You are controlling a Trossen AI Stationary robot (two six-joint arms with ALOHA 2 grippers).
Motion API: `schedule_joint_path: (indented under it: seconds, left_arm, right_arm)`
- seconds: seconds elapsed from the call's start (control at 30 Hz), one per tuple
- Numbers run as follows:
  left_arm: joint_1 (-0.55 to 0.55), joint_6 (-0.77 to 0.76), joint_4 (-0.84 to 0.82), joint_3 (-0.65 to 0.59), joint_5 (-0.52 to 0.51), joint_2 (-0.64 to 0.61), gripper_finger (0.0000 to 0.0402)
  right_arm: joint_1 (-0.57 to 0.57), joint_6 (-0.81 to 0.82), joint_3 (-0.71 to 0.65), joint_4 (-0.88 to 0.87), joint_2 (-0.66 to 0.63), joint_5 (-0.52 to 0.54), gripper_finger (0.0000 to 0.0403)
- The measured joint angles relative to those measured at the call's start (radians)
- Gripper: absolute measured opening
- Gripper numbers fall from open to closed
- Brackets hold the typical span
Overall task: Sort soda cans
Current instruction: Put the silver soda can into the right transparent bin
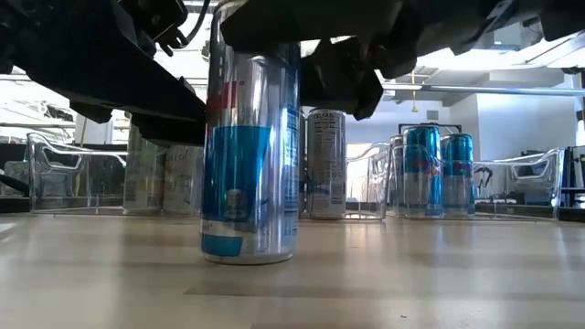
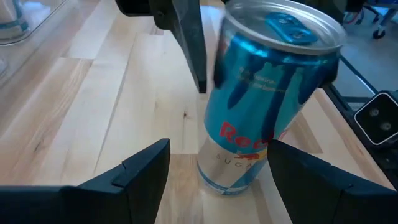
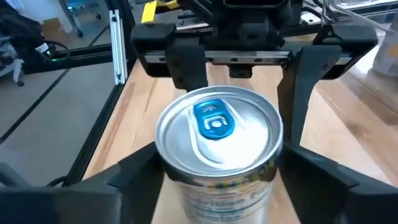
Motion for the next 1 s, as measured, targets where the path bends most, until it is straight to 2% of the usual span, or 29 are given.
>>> schedule_joint_path:
  seconds: [0.33,0.43,0.5,0.6,0.77,0.9,1.0]
  left_arm:
    - [0.000,0.025,-0.025,0.000,-0.002,-0.005,0.0265]
    - [-0.008,0.069,-0.081,0.000,-0.002,-0.031,0.0265]
    - [-0.011,0.077,-0.142,0.000,-0.004,-0.062,0.0265]
    - [-0.011,0.067,-0.236,0.000,-0.015,-0.116,0.0265]
    - [-0.019,0.039,-0.319,0.000,-0.062,-0.174,0.0265]
    - [-0.031,0.038,-0.319,0.000,-0.070,-0.177,0.0265]
    - [-0.034,0.037,-0.319,0.000,-0.078,-0.177,0.0265]
  right_arm:
    - [-0.001,0.003,0.001,0.001,-0.007,0.004,0.0201]
    - [0.013,-0.003,0.000,-0.020,-0.031,0.048,0.0192]
    - [0.028,-0.006,0.000,-0.057,-0.067,0.100,0.0192]
    - [0.065,0.012,0.001,-0.216,-0.153,0.197,0.0192]
    - [0.167,0.099,0.000,-0.515,-0.313,0.473,0.0195]
    - [0.247,0.227,0.001,-0.740,-0.441,0.624,0.0194]
    - [0.299,0.389,0.001,-0.957,-0.535,0.720,0.0193]
